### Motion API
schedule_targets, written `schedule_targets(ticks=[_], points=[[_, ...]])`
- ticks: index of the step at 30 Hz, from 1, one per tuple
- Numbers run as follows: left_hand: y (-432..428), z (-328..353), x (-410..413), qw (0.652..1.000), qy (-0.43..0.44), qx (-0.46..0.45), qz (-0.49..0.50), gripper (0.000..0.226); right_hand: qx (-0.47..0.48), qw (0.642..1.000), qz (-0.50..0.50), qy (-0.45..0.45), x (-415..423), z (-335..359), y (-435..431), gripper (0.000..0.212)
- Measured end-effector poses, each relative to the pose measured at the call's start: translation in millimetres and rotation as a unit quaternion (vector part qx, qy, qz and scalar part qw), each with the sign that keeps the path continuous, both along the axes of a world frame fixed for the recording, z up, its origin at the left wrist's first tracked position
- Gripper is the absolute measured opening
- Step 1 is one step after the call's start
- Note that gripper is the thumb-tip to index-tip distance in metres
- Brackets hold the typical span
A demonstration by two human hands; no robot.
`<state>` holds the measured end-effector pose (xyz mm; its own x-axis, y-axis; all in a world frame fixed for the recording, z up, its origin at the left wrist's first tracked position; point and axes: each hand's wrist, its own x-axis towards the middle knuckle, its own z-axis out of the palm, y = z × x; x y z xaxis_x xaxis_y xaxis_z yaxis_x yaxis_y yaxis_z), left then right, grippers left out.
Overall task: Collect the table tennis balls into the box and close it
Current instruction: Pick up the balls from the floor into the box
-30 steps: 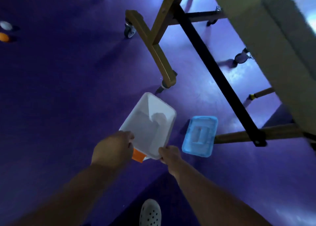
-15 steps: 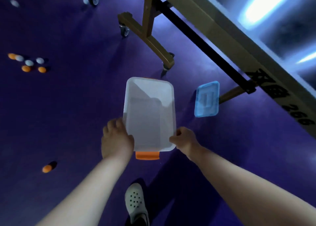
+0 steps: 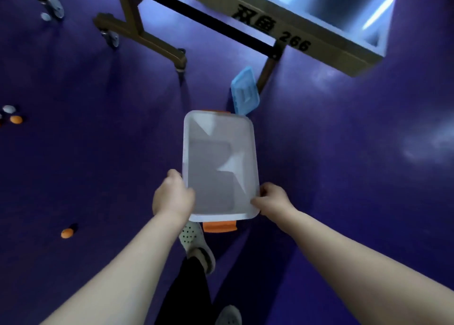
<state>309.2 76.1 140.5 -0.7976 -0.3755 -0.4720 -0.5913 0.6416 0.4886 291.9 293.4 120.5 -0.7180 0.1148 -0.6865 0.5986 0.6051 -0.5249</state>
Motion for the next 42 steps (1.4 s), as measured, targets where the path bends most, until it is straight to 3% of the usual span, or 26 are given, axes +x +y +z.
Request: schedule_targets(ticks=[7,11,14,22,28,35,42], points=[[64.0,41.2,119.4,0.996,-0.021,0.057,-0.073,0.012,-0.021,0.995,-0.088,-0.042,145.4,40.8,74.7,0.006],[72.0,71.7,169.3,0.990,-0.032,0.071,-0.119,0.012,-0.027,0.988,-0.146,-0.036,213.8,72.5,86.5,0.015],[72.5,98.0,199.9,0.983,-0.022,0.079,-0.163,0.013,-0.032,0.981,-0.191,-0.015,258.3,99.9,84.4,0.010],[56.8,176.0,275.0,0.966,0.000,0.033,-0.257,0.012,-0.071,0.952,-0.297,0.035,369.8,185.4,55.9,0.015],[76.8,209.8,321.0,0.948,0.016,0.015,-0.318,0.004,-0.033,0.954,-0.295,0.040,440.9,232.0,61.6,0.020],[163.9,234.6,352.2,0.905,0.043,0.034,-0.422,0.012,-0.036,0.926,-0.372,0.053,507.1,263.4,132.2,0.020],[312.6,235.8,403.0,0.869,0.045,0.012,-0.492,0.021,-0.012,0.893,-0.445,0.058,584.9,266.9,257.3,0.025]])
